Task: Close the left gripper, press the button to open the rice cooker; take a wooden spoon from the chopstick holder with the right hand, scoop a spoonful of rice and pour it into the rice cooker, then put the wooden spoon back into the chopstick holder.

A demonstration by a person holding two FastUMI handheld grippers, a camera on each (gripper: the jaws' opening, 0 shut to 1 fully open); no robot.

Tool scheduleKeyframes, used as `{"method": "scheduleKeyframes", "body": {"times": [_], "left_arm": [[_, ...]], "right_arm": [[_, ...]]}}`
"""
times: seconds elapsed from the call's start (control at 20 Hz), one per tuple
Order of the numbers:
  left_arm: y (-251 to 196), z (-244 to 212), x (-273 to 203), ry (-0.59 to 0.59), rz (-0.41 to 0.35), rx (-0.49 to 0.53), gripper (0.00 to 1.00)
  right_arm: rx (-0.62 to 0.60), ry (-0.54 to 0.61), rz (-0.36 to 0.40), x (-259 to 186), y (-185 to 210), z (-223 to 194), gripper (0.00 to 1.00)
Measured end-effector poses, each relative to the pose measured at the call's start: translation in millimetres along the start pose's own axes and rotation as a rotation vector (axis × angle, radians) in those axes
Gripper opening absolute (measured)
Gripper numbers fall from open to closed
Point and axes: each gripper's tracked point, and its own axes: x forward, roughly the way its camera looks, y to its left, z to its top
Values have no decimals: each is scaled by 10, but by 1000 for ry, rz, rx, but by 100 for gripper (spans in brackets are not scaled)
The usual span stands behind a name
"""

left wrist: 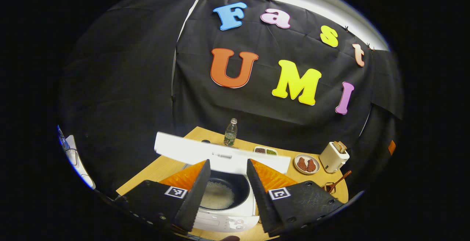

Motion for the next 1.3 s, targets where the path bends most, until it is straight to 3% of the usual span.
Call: {"method": "scheduleKeyframes", "body": {"times": [0.05, 0.2, 0.25, 0.3, 0.55, 0.85, 1.0, 1.3], "left_arm": [[1, 14, 10, -10, 4, -2, 72], [-51, 91, -51, -49, 5, -2, 74], [-39, 128, -94, -70, 21, 7, 89], [-16, 185, -126, -98, 43, 23, 98], [-299, 313, -422, -168, 21, 105, 94], [-627, 328, -618, -210, -13, 138, 94], [-725, 283, -668, -208, -18, 138, 94], [-732, 216, -555, -176, 14, 161, 94]], "right_arm": [[3, 0, -3, -12, -27, -1, 100], [-2, 6, -23, -21, -161, -26, 100], [0, 10, -32, -37, -222, -44, 100], [1, 15, -41, -39, -287, -61, 100], [-5, 76, -75, -18, -573, -305, 96], [29, 193, -77, 149, -765, -815, 100], [48, 260, -70, 336, -835, -1128, 96], [65, 397, -57, 881, -1017, -1836, 100]]}}
